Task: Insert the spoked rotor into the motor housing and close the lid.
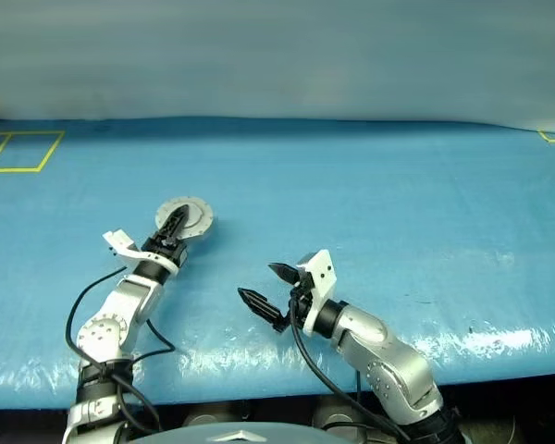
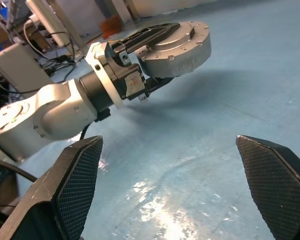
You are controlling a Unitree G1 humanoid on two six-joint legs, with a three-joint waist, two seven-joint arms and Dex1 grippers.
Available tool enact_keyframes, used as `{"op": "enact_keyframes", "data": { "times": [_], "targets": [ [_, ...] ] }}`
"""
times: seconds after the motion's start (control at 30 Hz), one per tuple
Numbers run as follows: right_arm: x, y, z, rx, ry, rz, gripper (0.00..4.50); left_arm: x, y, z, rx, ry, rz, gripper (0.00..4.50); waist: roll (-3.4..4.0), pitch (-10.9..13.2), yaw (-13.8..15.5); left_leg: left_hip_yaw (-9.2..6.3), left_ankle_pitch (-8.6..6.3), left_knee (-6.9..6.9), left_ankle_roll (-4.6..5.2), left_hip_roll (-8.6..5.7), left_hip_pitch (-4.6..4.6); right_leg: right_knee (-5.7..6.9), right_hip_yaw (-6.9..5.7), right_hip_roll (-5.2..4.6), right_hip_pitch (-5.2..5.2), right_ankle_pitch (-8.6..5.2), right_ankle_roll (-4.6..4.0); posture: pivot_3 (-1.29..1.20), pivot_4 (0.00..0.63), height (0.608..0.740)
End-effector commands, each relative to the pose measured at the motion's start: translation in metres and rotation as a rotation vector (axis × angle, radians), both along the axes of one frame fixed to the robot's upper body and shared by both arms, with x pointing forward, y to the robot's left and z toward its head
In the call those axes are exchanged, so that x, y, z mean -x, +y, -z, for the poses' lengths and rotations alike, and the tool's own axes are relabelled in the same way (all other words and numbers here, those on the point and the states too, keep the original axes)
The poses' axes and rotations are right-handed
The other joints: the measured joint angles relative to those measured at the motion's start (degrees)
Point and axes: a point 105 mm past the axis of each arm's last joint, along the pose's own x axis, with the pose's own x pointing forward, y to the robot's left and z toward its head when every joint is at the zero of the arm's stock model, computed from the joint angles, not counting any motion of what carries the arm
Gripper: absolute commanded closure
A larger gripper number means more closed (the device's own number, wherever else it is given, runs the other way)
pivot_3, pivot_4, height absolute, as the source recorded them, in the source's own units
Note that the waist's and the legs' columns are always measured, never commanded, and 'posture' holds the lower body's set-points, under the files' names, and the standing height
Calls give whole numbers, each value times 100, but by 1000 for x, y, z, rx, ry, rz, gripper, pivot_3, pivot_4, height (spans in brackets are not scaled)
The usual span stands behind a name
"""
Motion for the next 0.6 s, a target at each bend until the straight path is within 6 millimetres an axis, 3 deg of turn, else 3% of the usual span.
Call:
{"op": "enact_keyframes", "data": {
  "times": [0.03,0.23,0.47,0.6],
  "targets": [
    [-2,-3,-5,35,-137,51,0,-22,8,-26,-51,-98,-25,2069,-6,2,-14,1,1,-1,-2,2,1,0,0,2,-2,1,0,0,150,740],
    [-5,-9,10,66,-103,159,0,-72,10,-40,-145,-48,-72,2069,-31,13,-23,3,18,-3,-32,2,0,0,3,3,-5,7,-4,0,150,740],
    [-8,-5,23,180,-108,177,0,-97,-4,-29,-229,52,-60,2069,-41,20,-42,6,18,-4,-31,-2,0,-2,5,1,-8,10,-2,0,150,740],
    [-6,-4,24,180,-104,184,0,-99,-4,-23,-245,82,-64,723,-43,20,-80,7,18,-5,-31,-1,0,-2,6,1,-10,21,-22,0,150,740]
  ]
}}
